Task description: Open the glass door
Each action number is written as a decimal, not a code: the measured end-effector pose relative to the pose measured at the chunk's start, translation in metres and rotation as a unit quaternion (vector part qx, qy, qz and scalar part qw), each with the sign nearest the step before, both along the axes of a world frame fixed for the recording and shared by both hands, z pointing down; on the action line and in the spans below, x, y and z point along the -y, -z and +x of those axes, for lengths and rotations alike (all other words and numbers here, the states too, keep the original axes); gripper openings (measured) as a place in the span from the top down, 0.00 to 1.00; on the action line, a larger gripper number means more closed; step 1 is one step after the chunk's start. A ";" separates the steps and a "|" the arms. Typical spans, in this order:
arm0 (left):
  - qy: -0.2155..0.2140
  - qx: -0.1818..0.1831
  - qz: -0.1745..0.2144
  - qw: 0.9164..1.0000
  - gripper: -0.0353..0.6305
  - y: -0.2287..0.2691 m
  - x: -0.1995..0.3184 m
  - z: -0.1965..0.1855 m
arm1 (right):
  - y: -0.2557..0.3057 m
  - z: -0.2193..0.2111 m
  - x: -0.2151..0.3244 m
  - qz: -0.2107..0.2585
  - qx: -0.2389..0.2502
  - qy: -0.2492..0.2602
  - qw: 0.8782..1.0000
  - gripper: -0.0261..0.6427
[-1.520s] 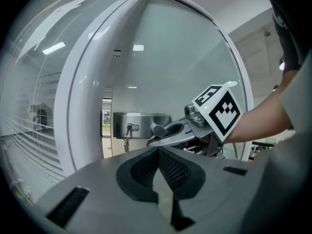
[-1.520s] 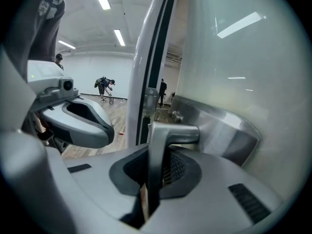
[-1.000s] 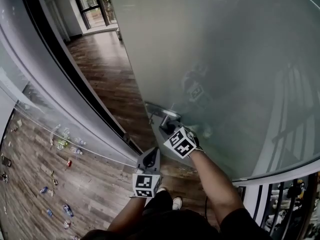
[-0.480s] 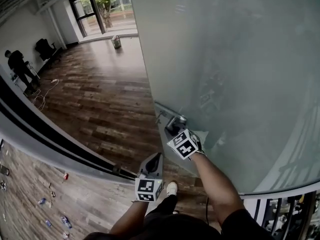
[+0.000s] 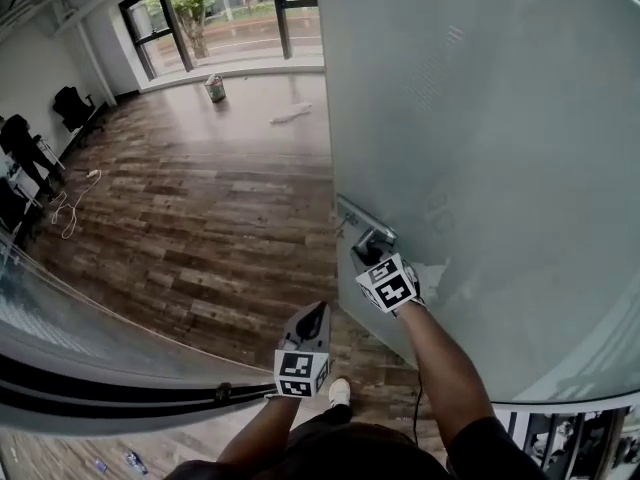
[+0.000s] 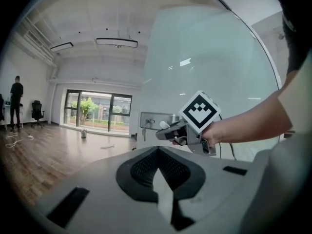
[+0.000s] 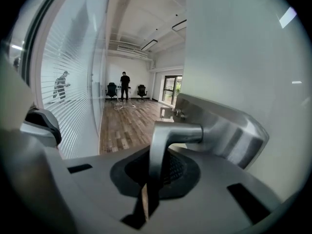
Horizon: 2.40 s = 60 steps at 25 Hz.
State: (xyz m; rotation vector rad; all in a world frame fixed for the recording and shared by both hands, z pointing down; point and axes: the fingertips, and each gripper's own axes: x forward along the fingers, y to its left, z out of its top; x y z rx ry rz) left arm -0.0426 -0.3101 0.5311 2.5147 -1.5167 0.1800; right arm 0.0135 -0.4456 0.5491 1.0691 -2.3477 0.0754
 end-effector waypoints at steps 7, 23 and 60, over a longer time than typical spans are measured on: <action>-0.012 -0.007 0.010 1.000 0.94 0.004 0.051 0.000 | -0.004 0.049 0.064 -0.012 -0.001 -0.047 0.999 0.94; -0.054 0.019 0.001 0.998 0.94 -0.011 0.155 0.080 | -0.010 0.206 0.199 0.000 -0.006 -0.168 0.986 0.94; -0.053 0.022 -0.014 0.998 0.94 -0.040 0.316 0.232 | -0.012 0.590 0.329 -0.044 0.050 -0.372 0.926 0.94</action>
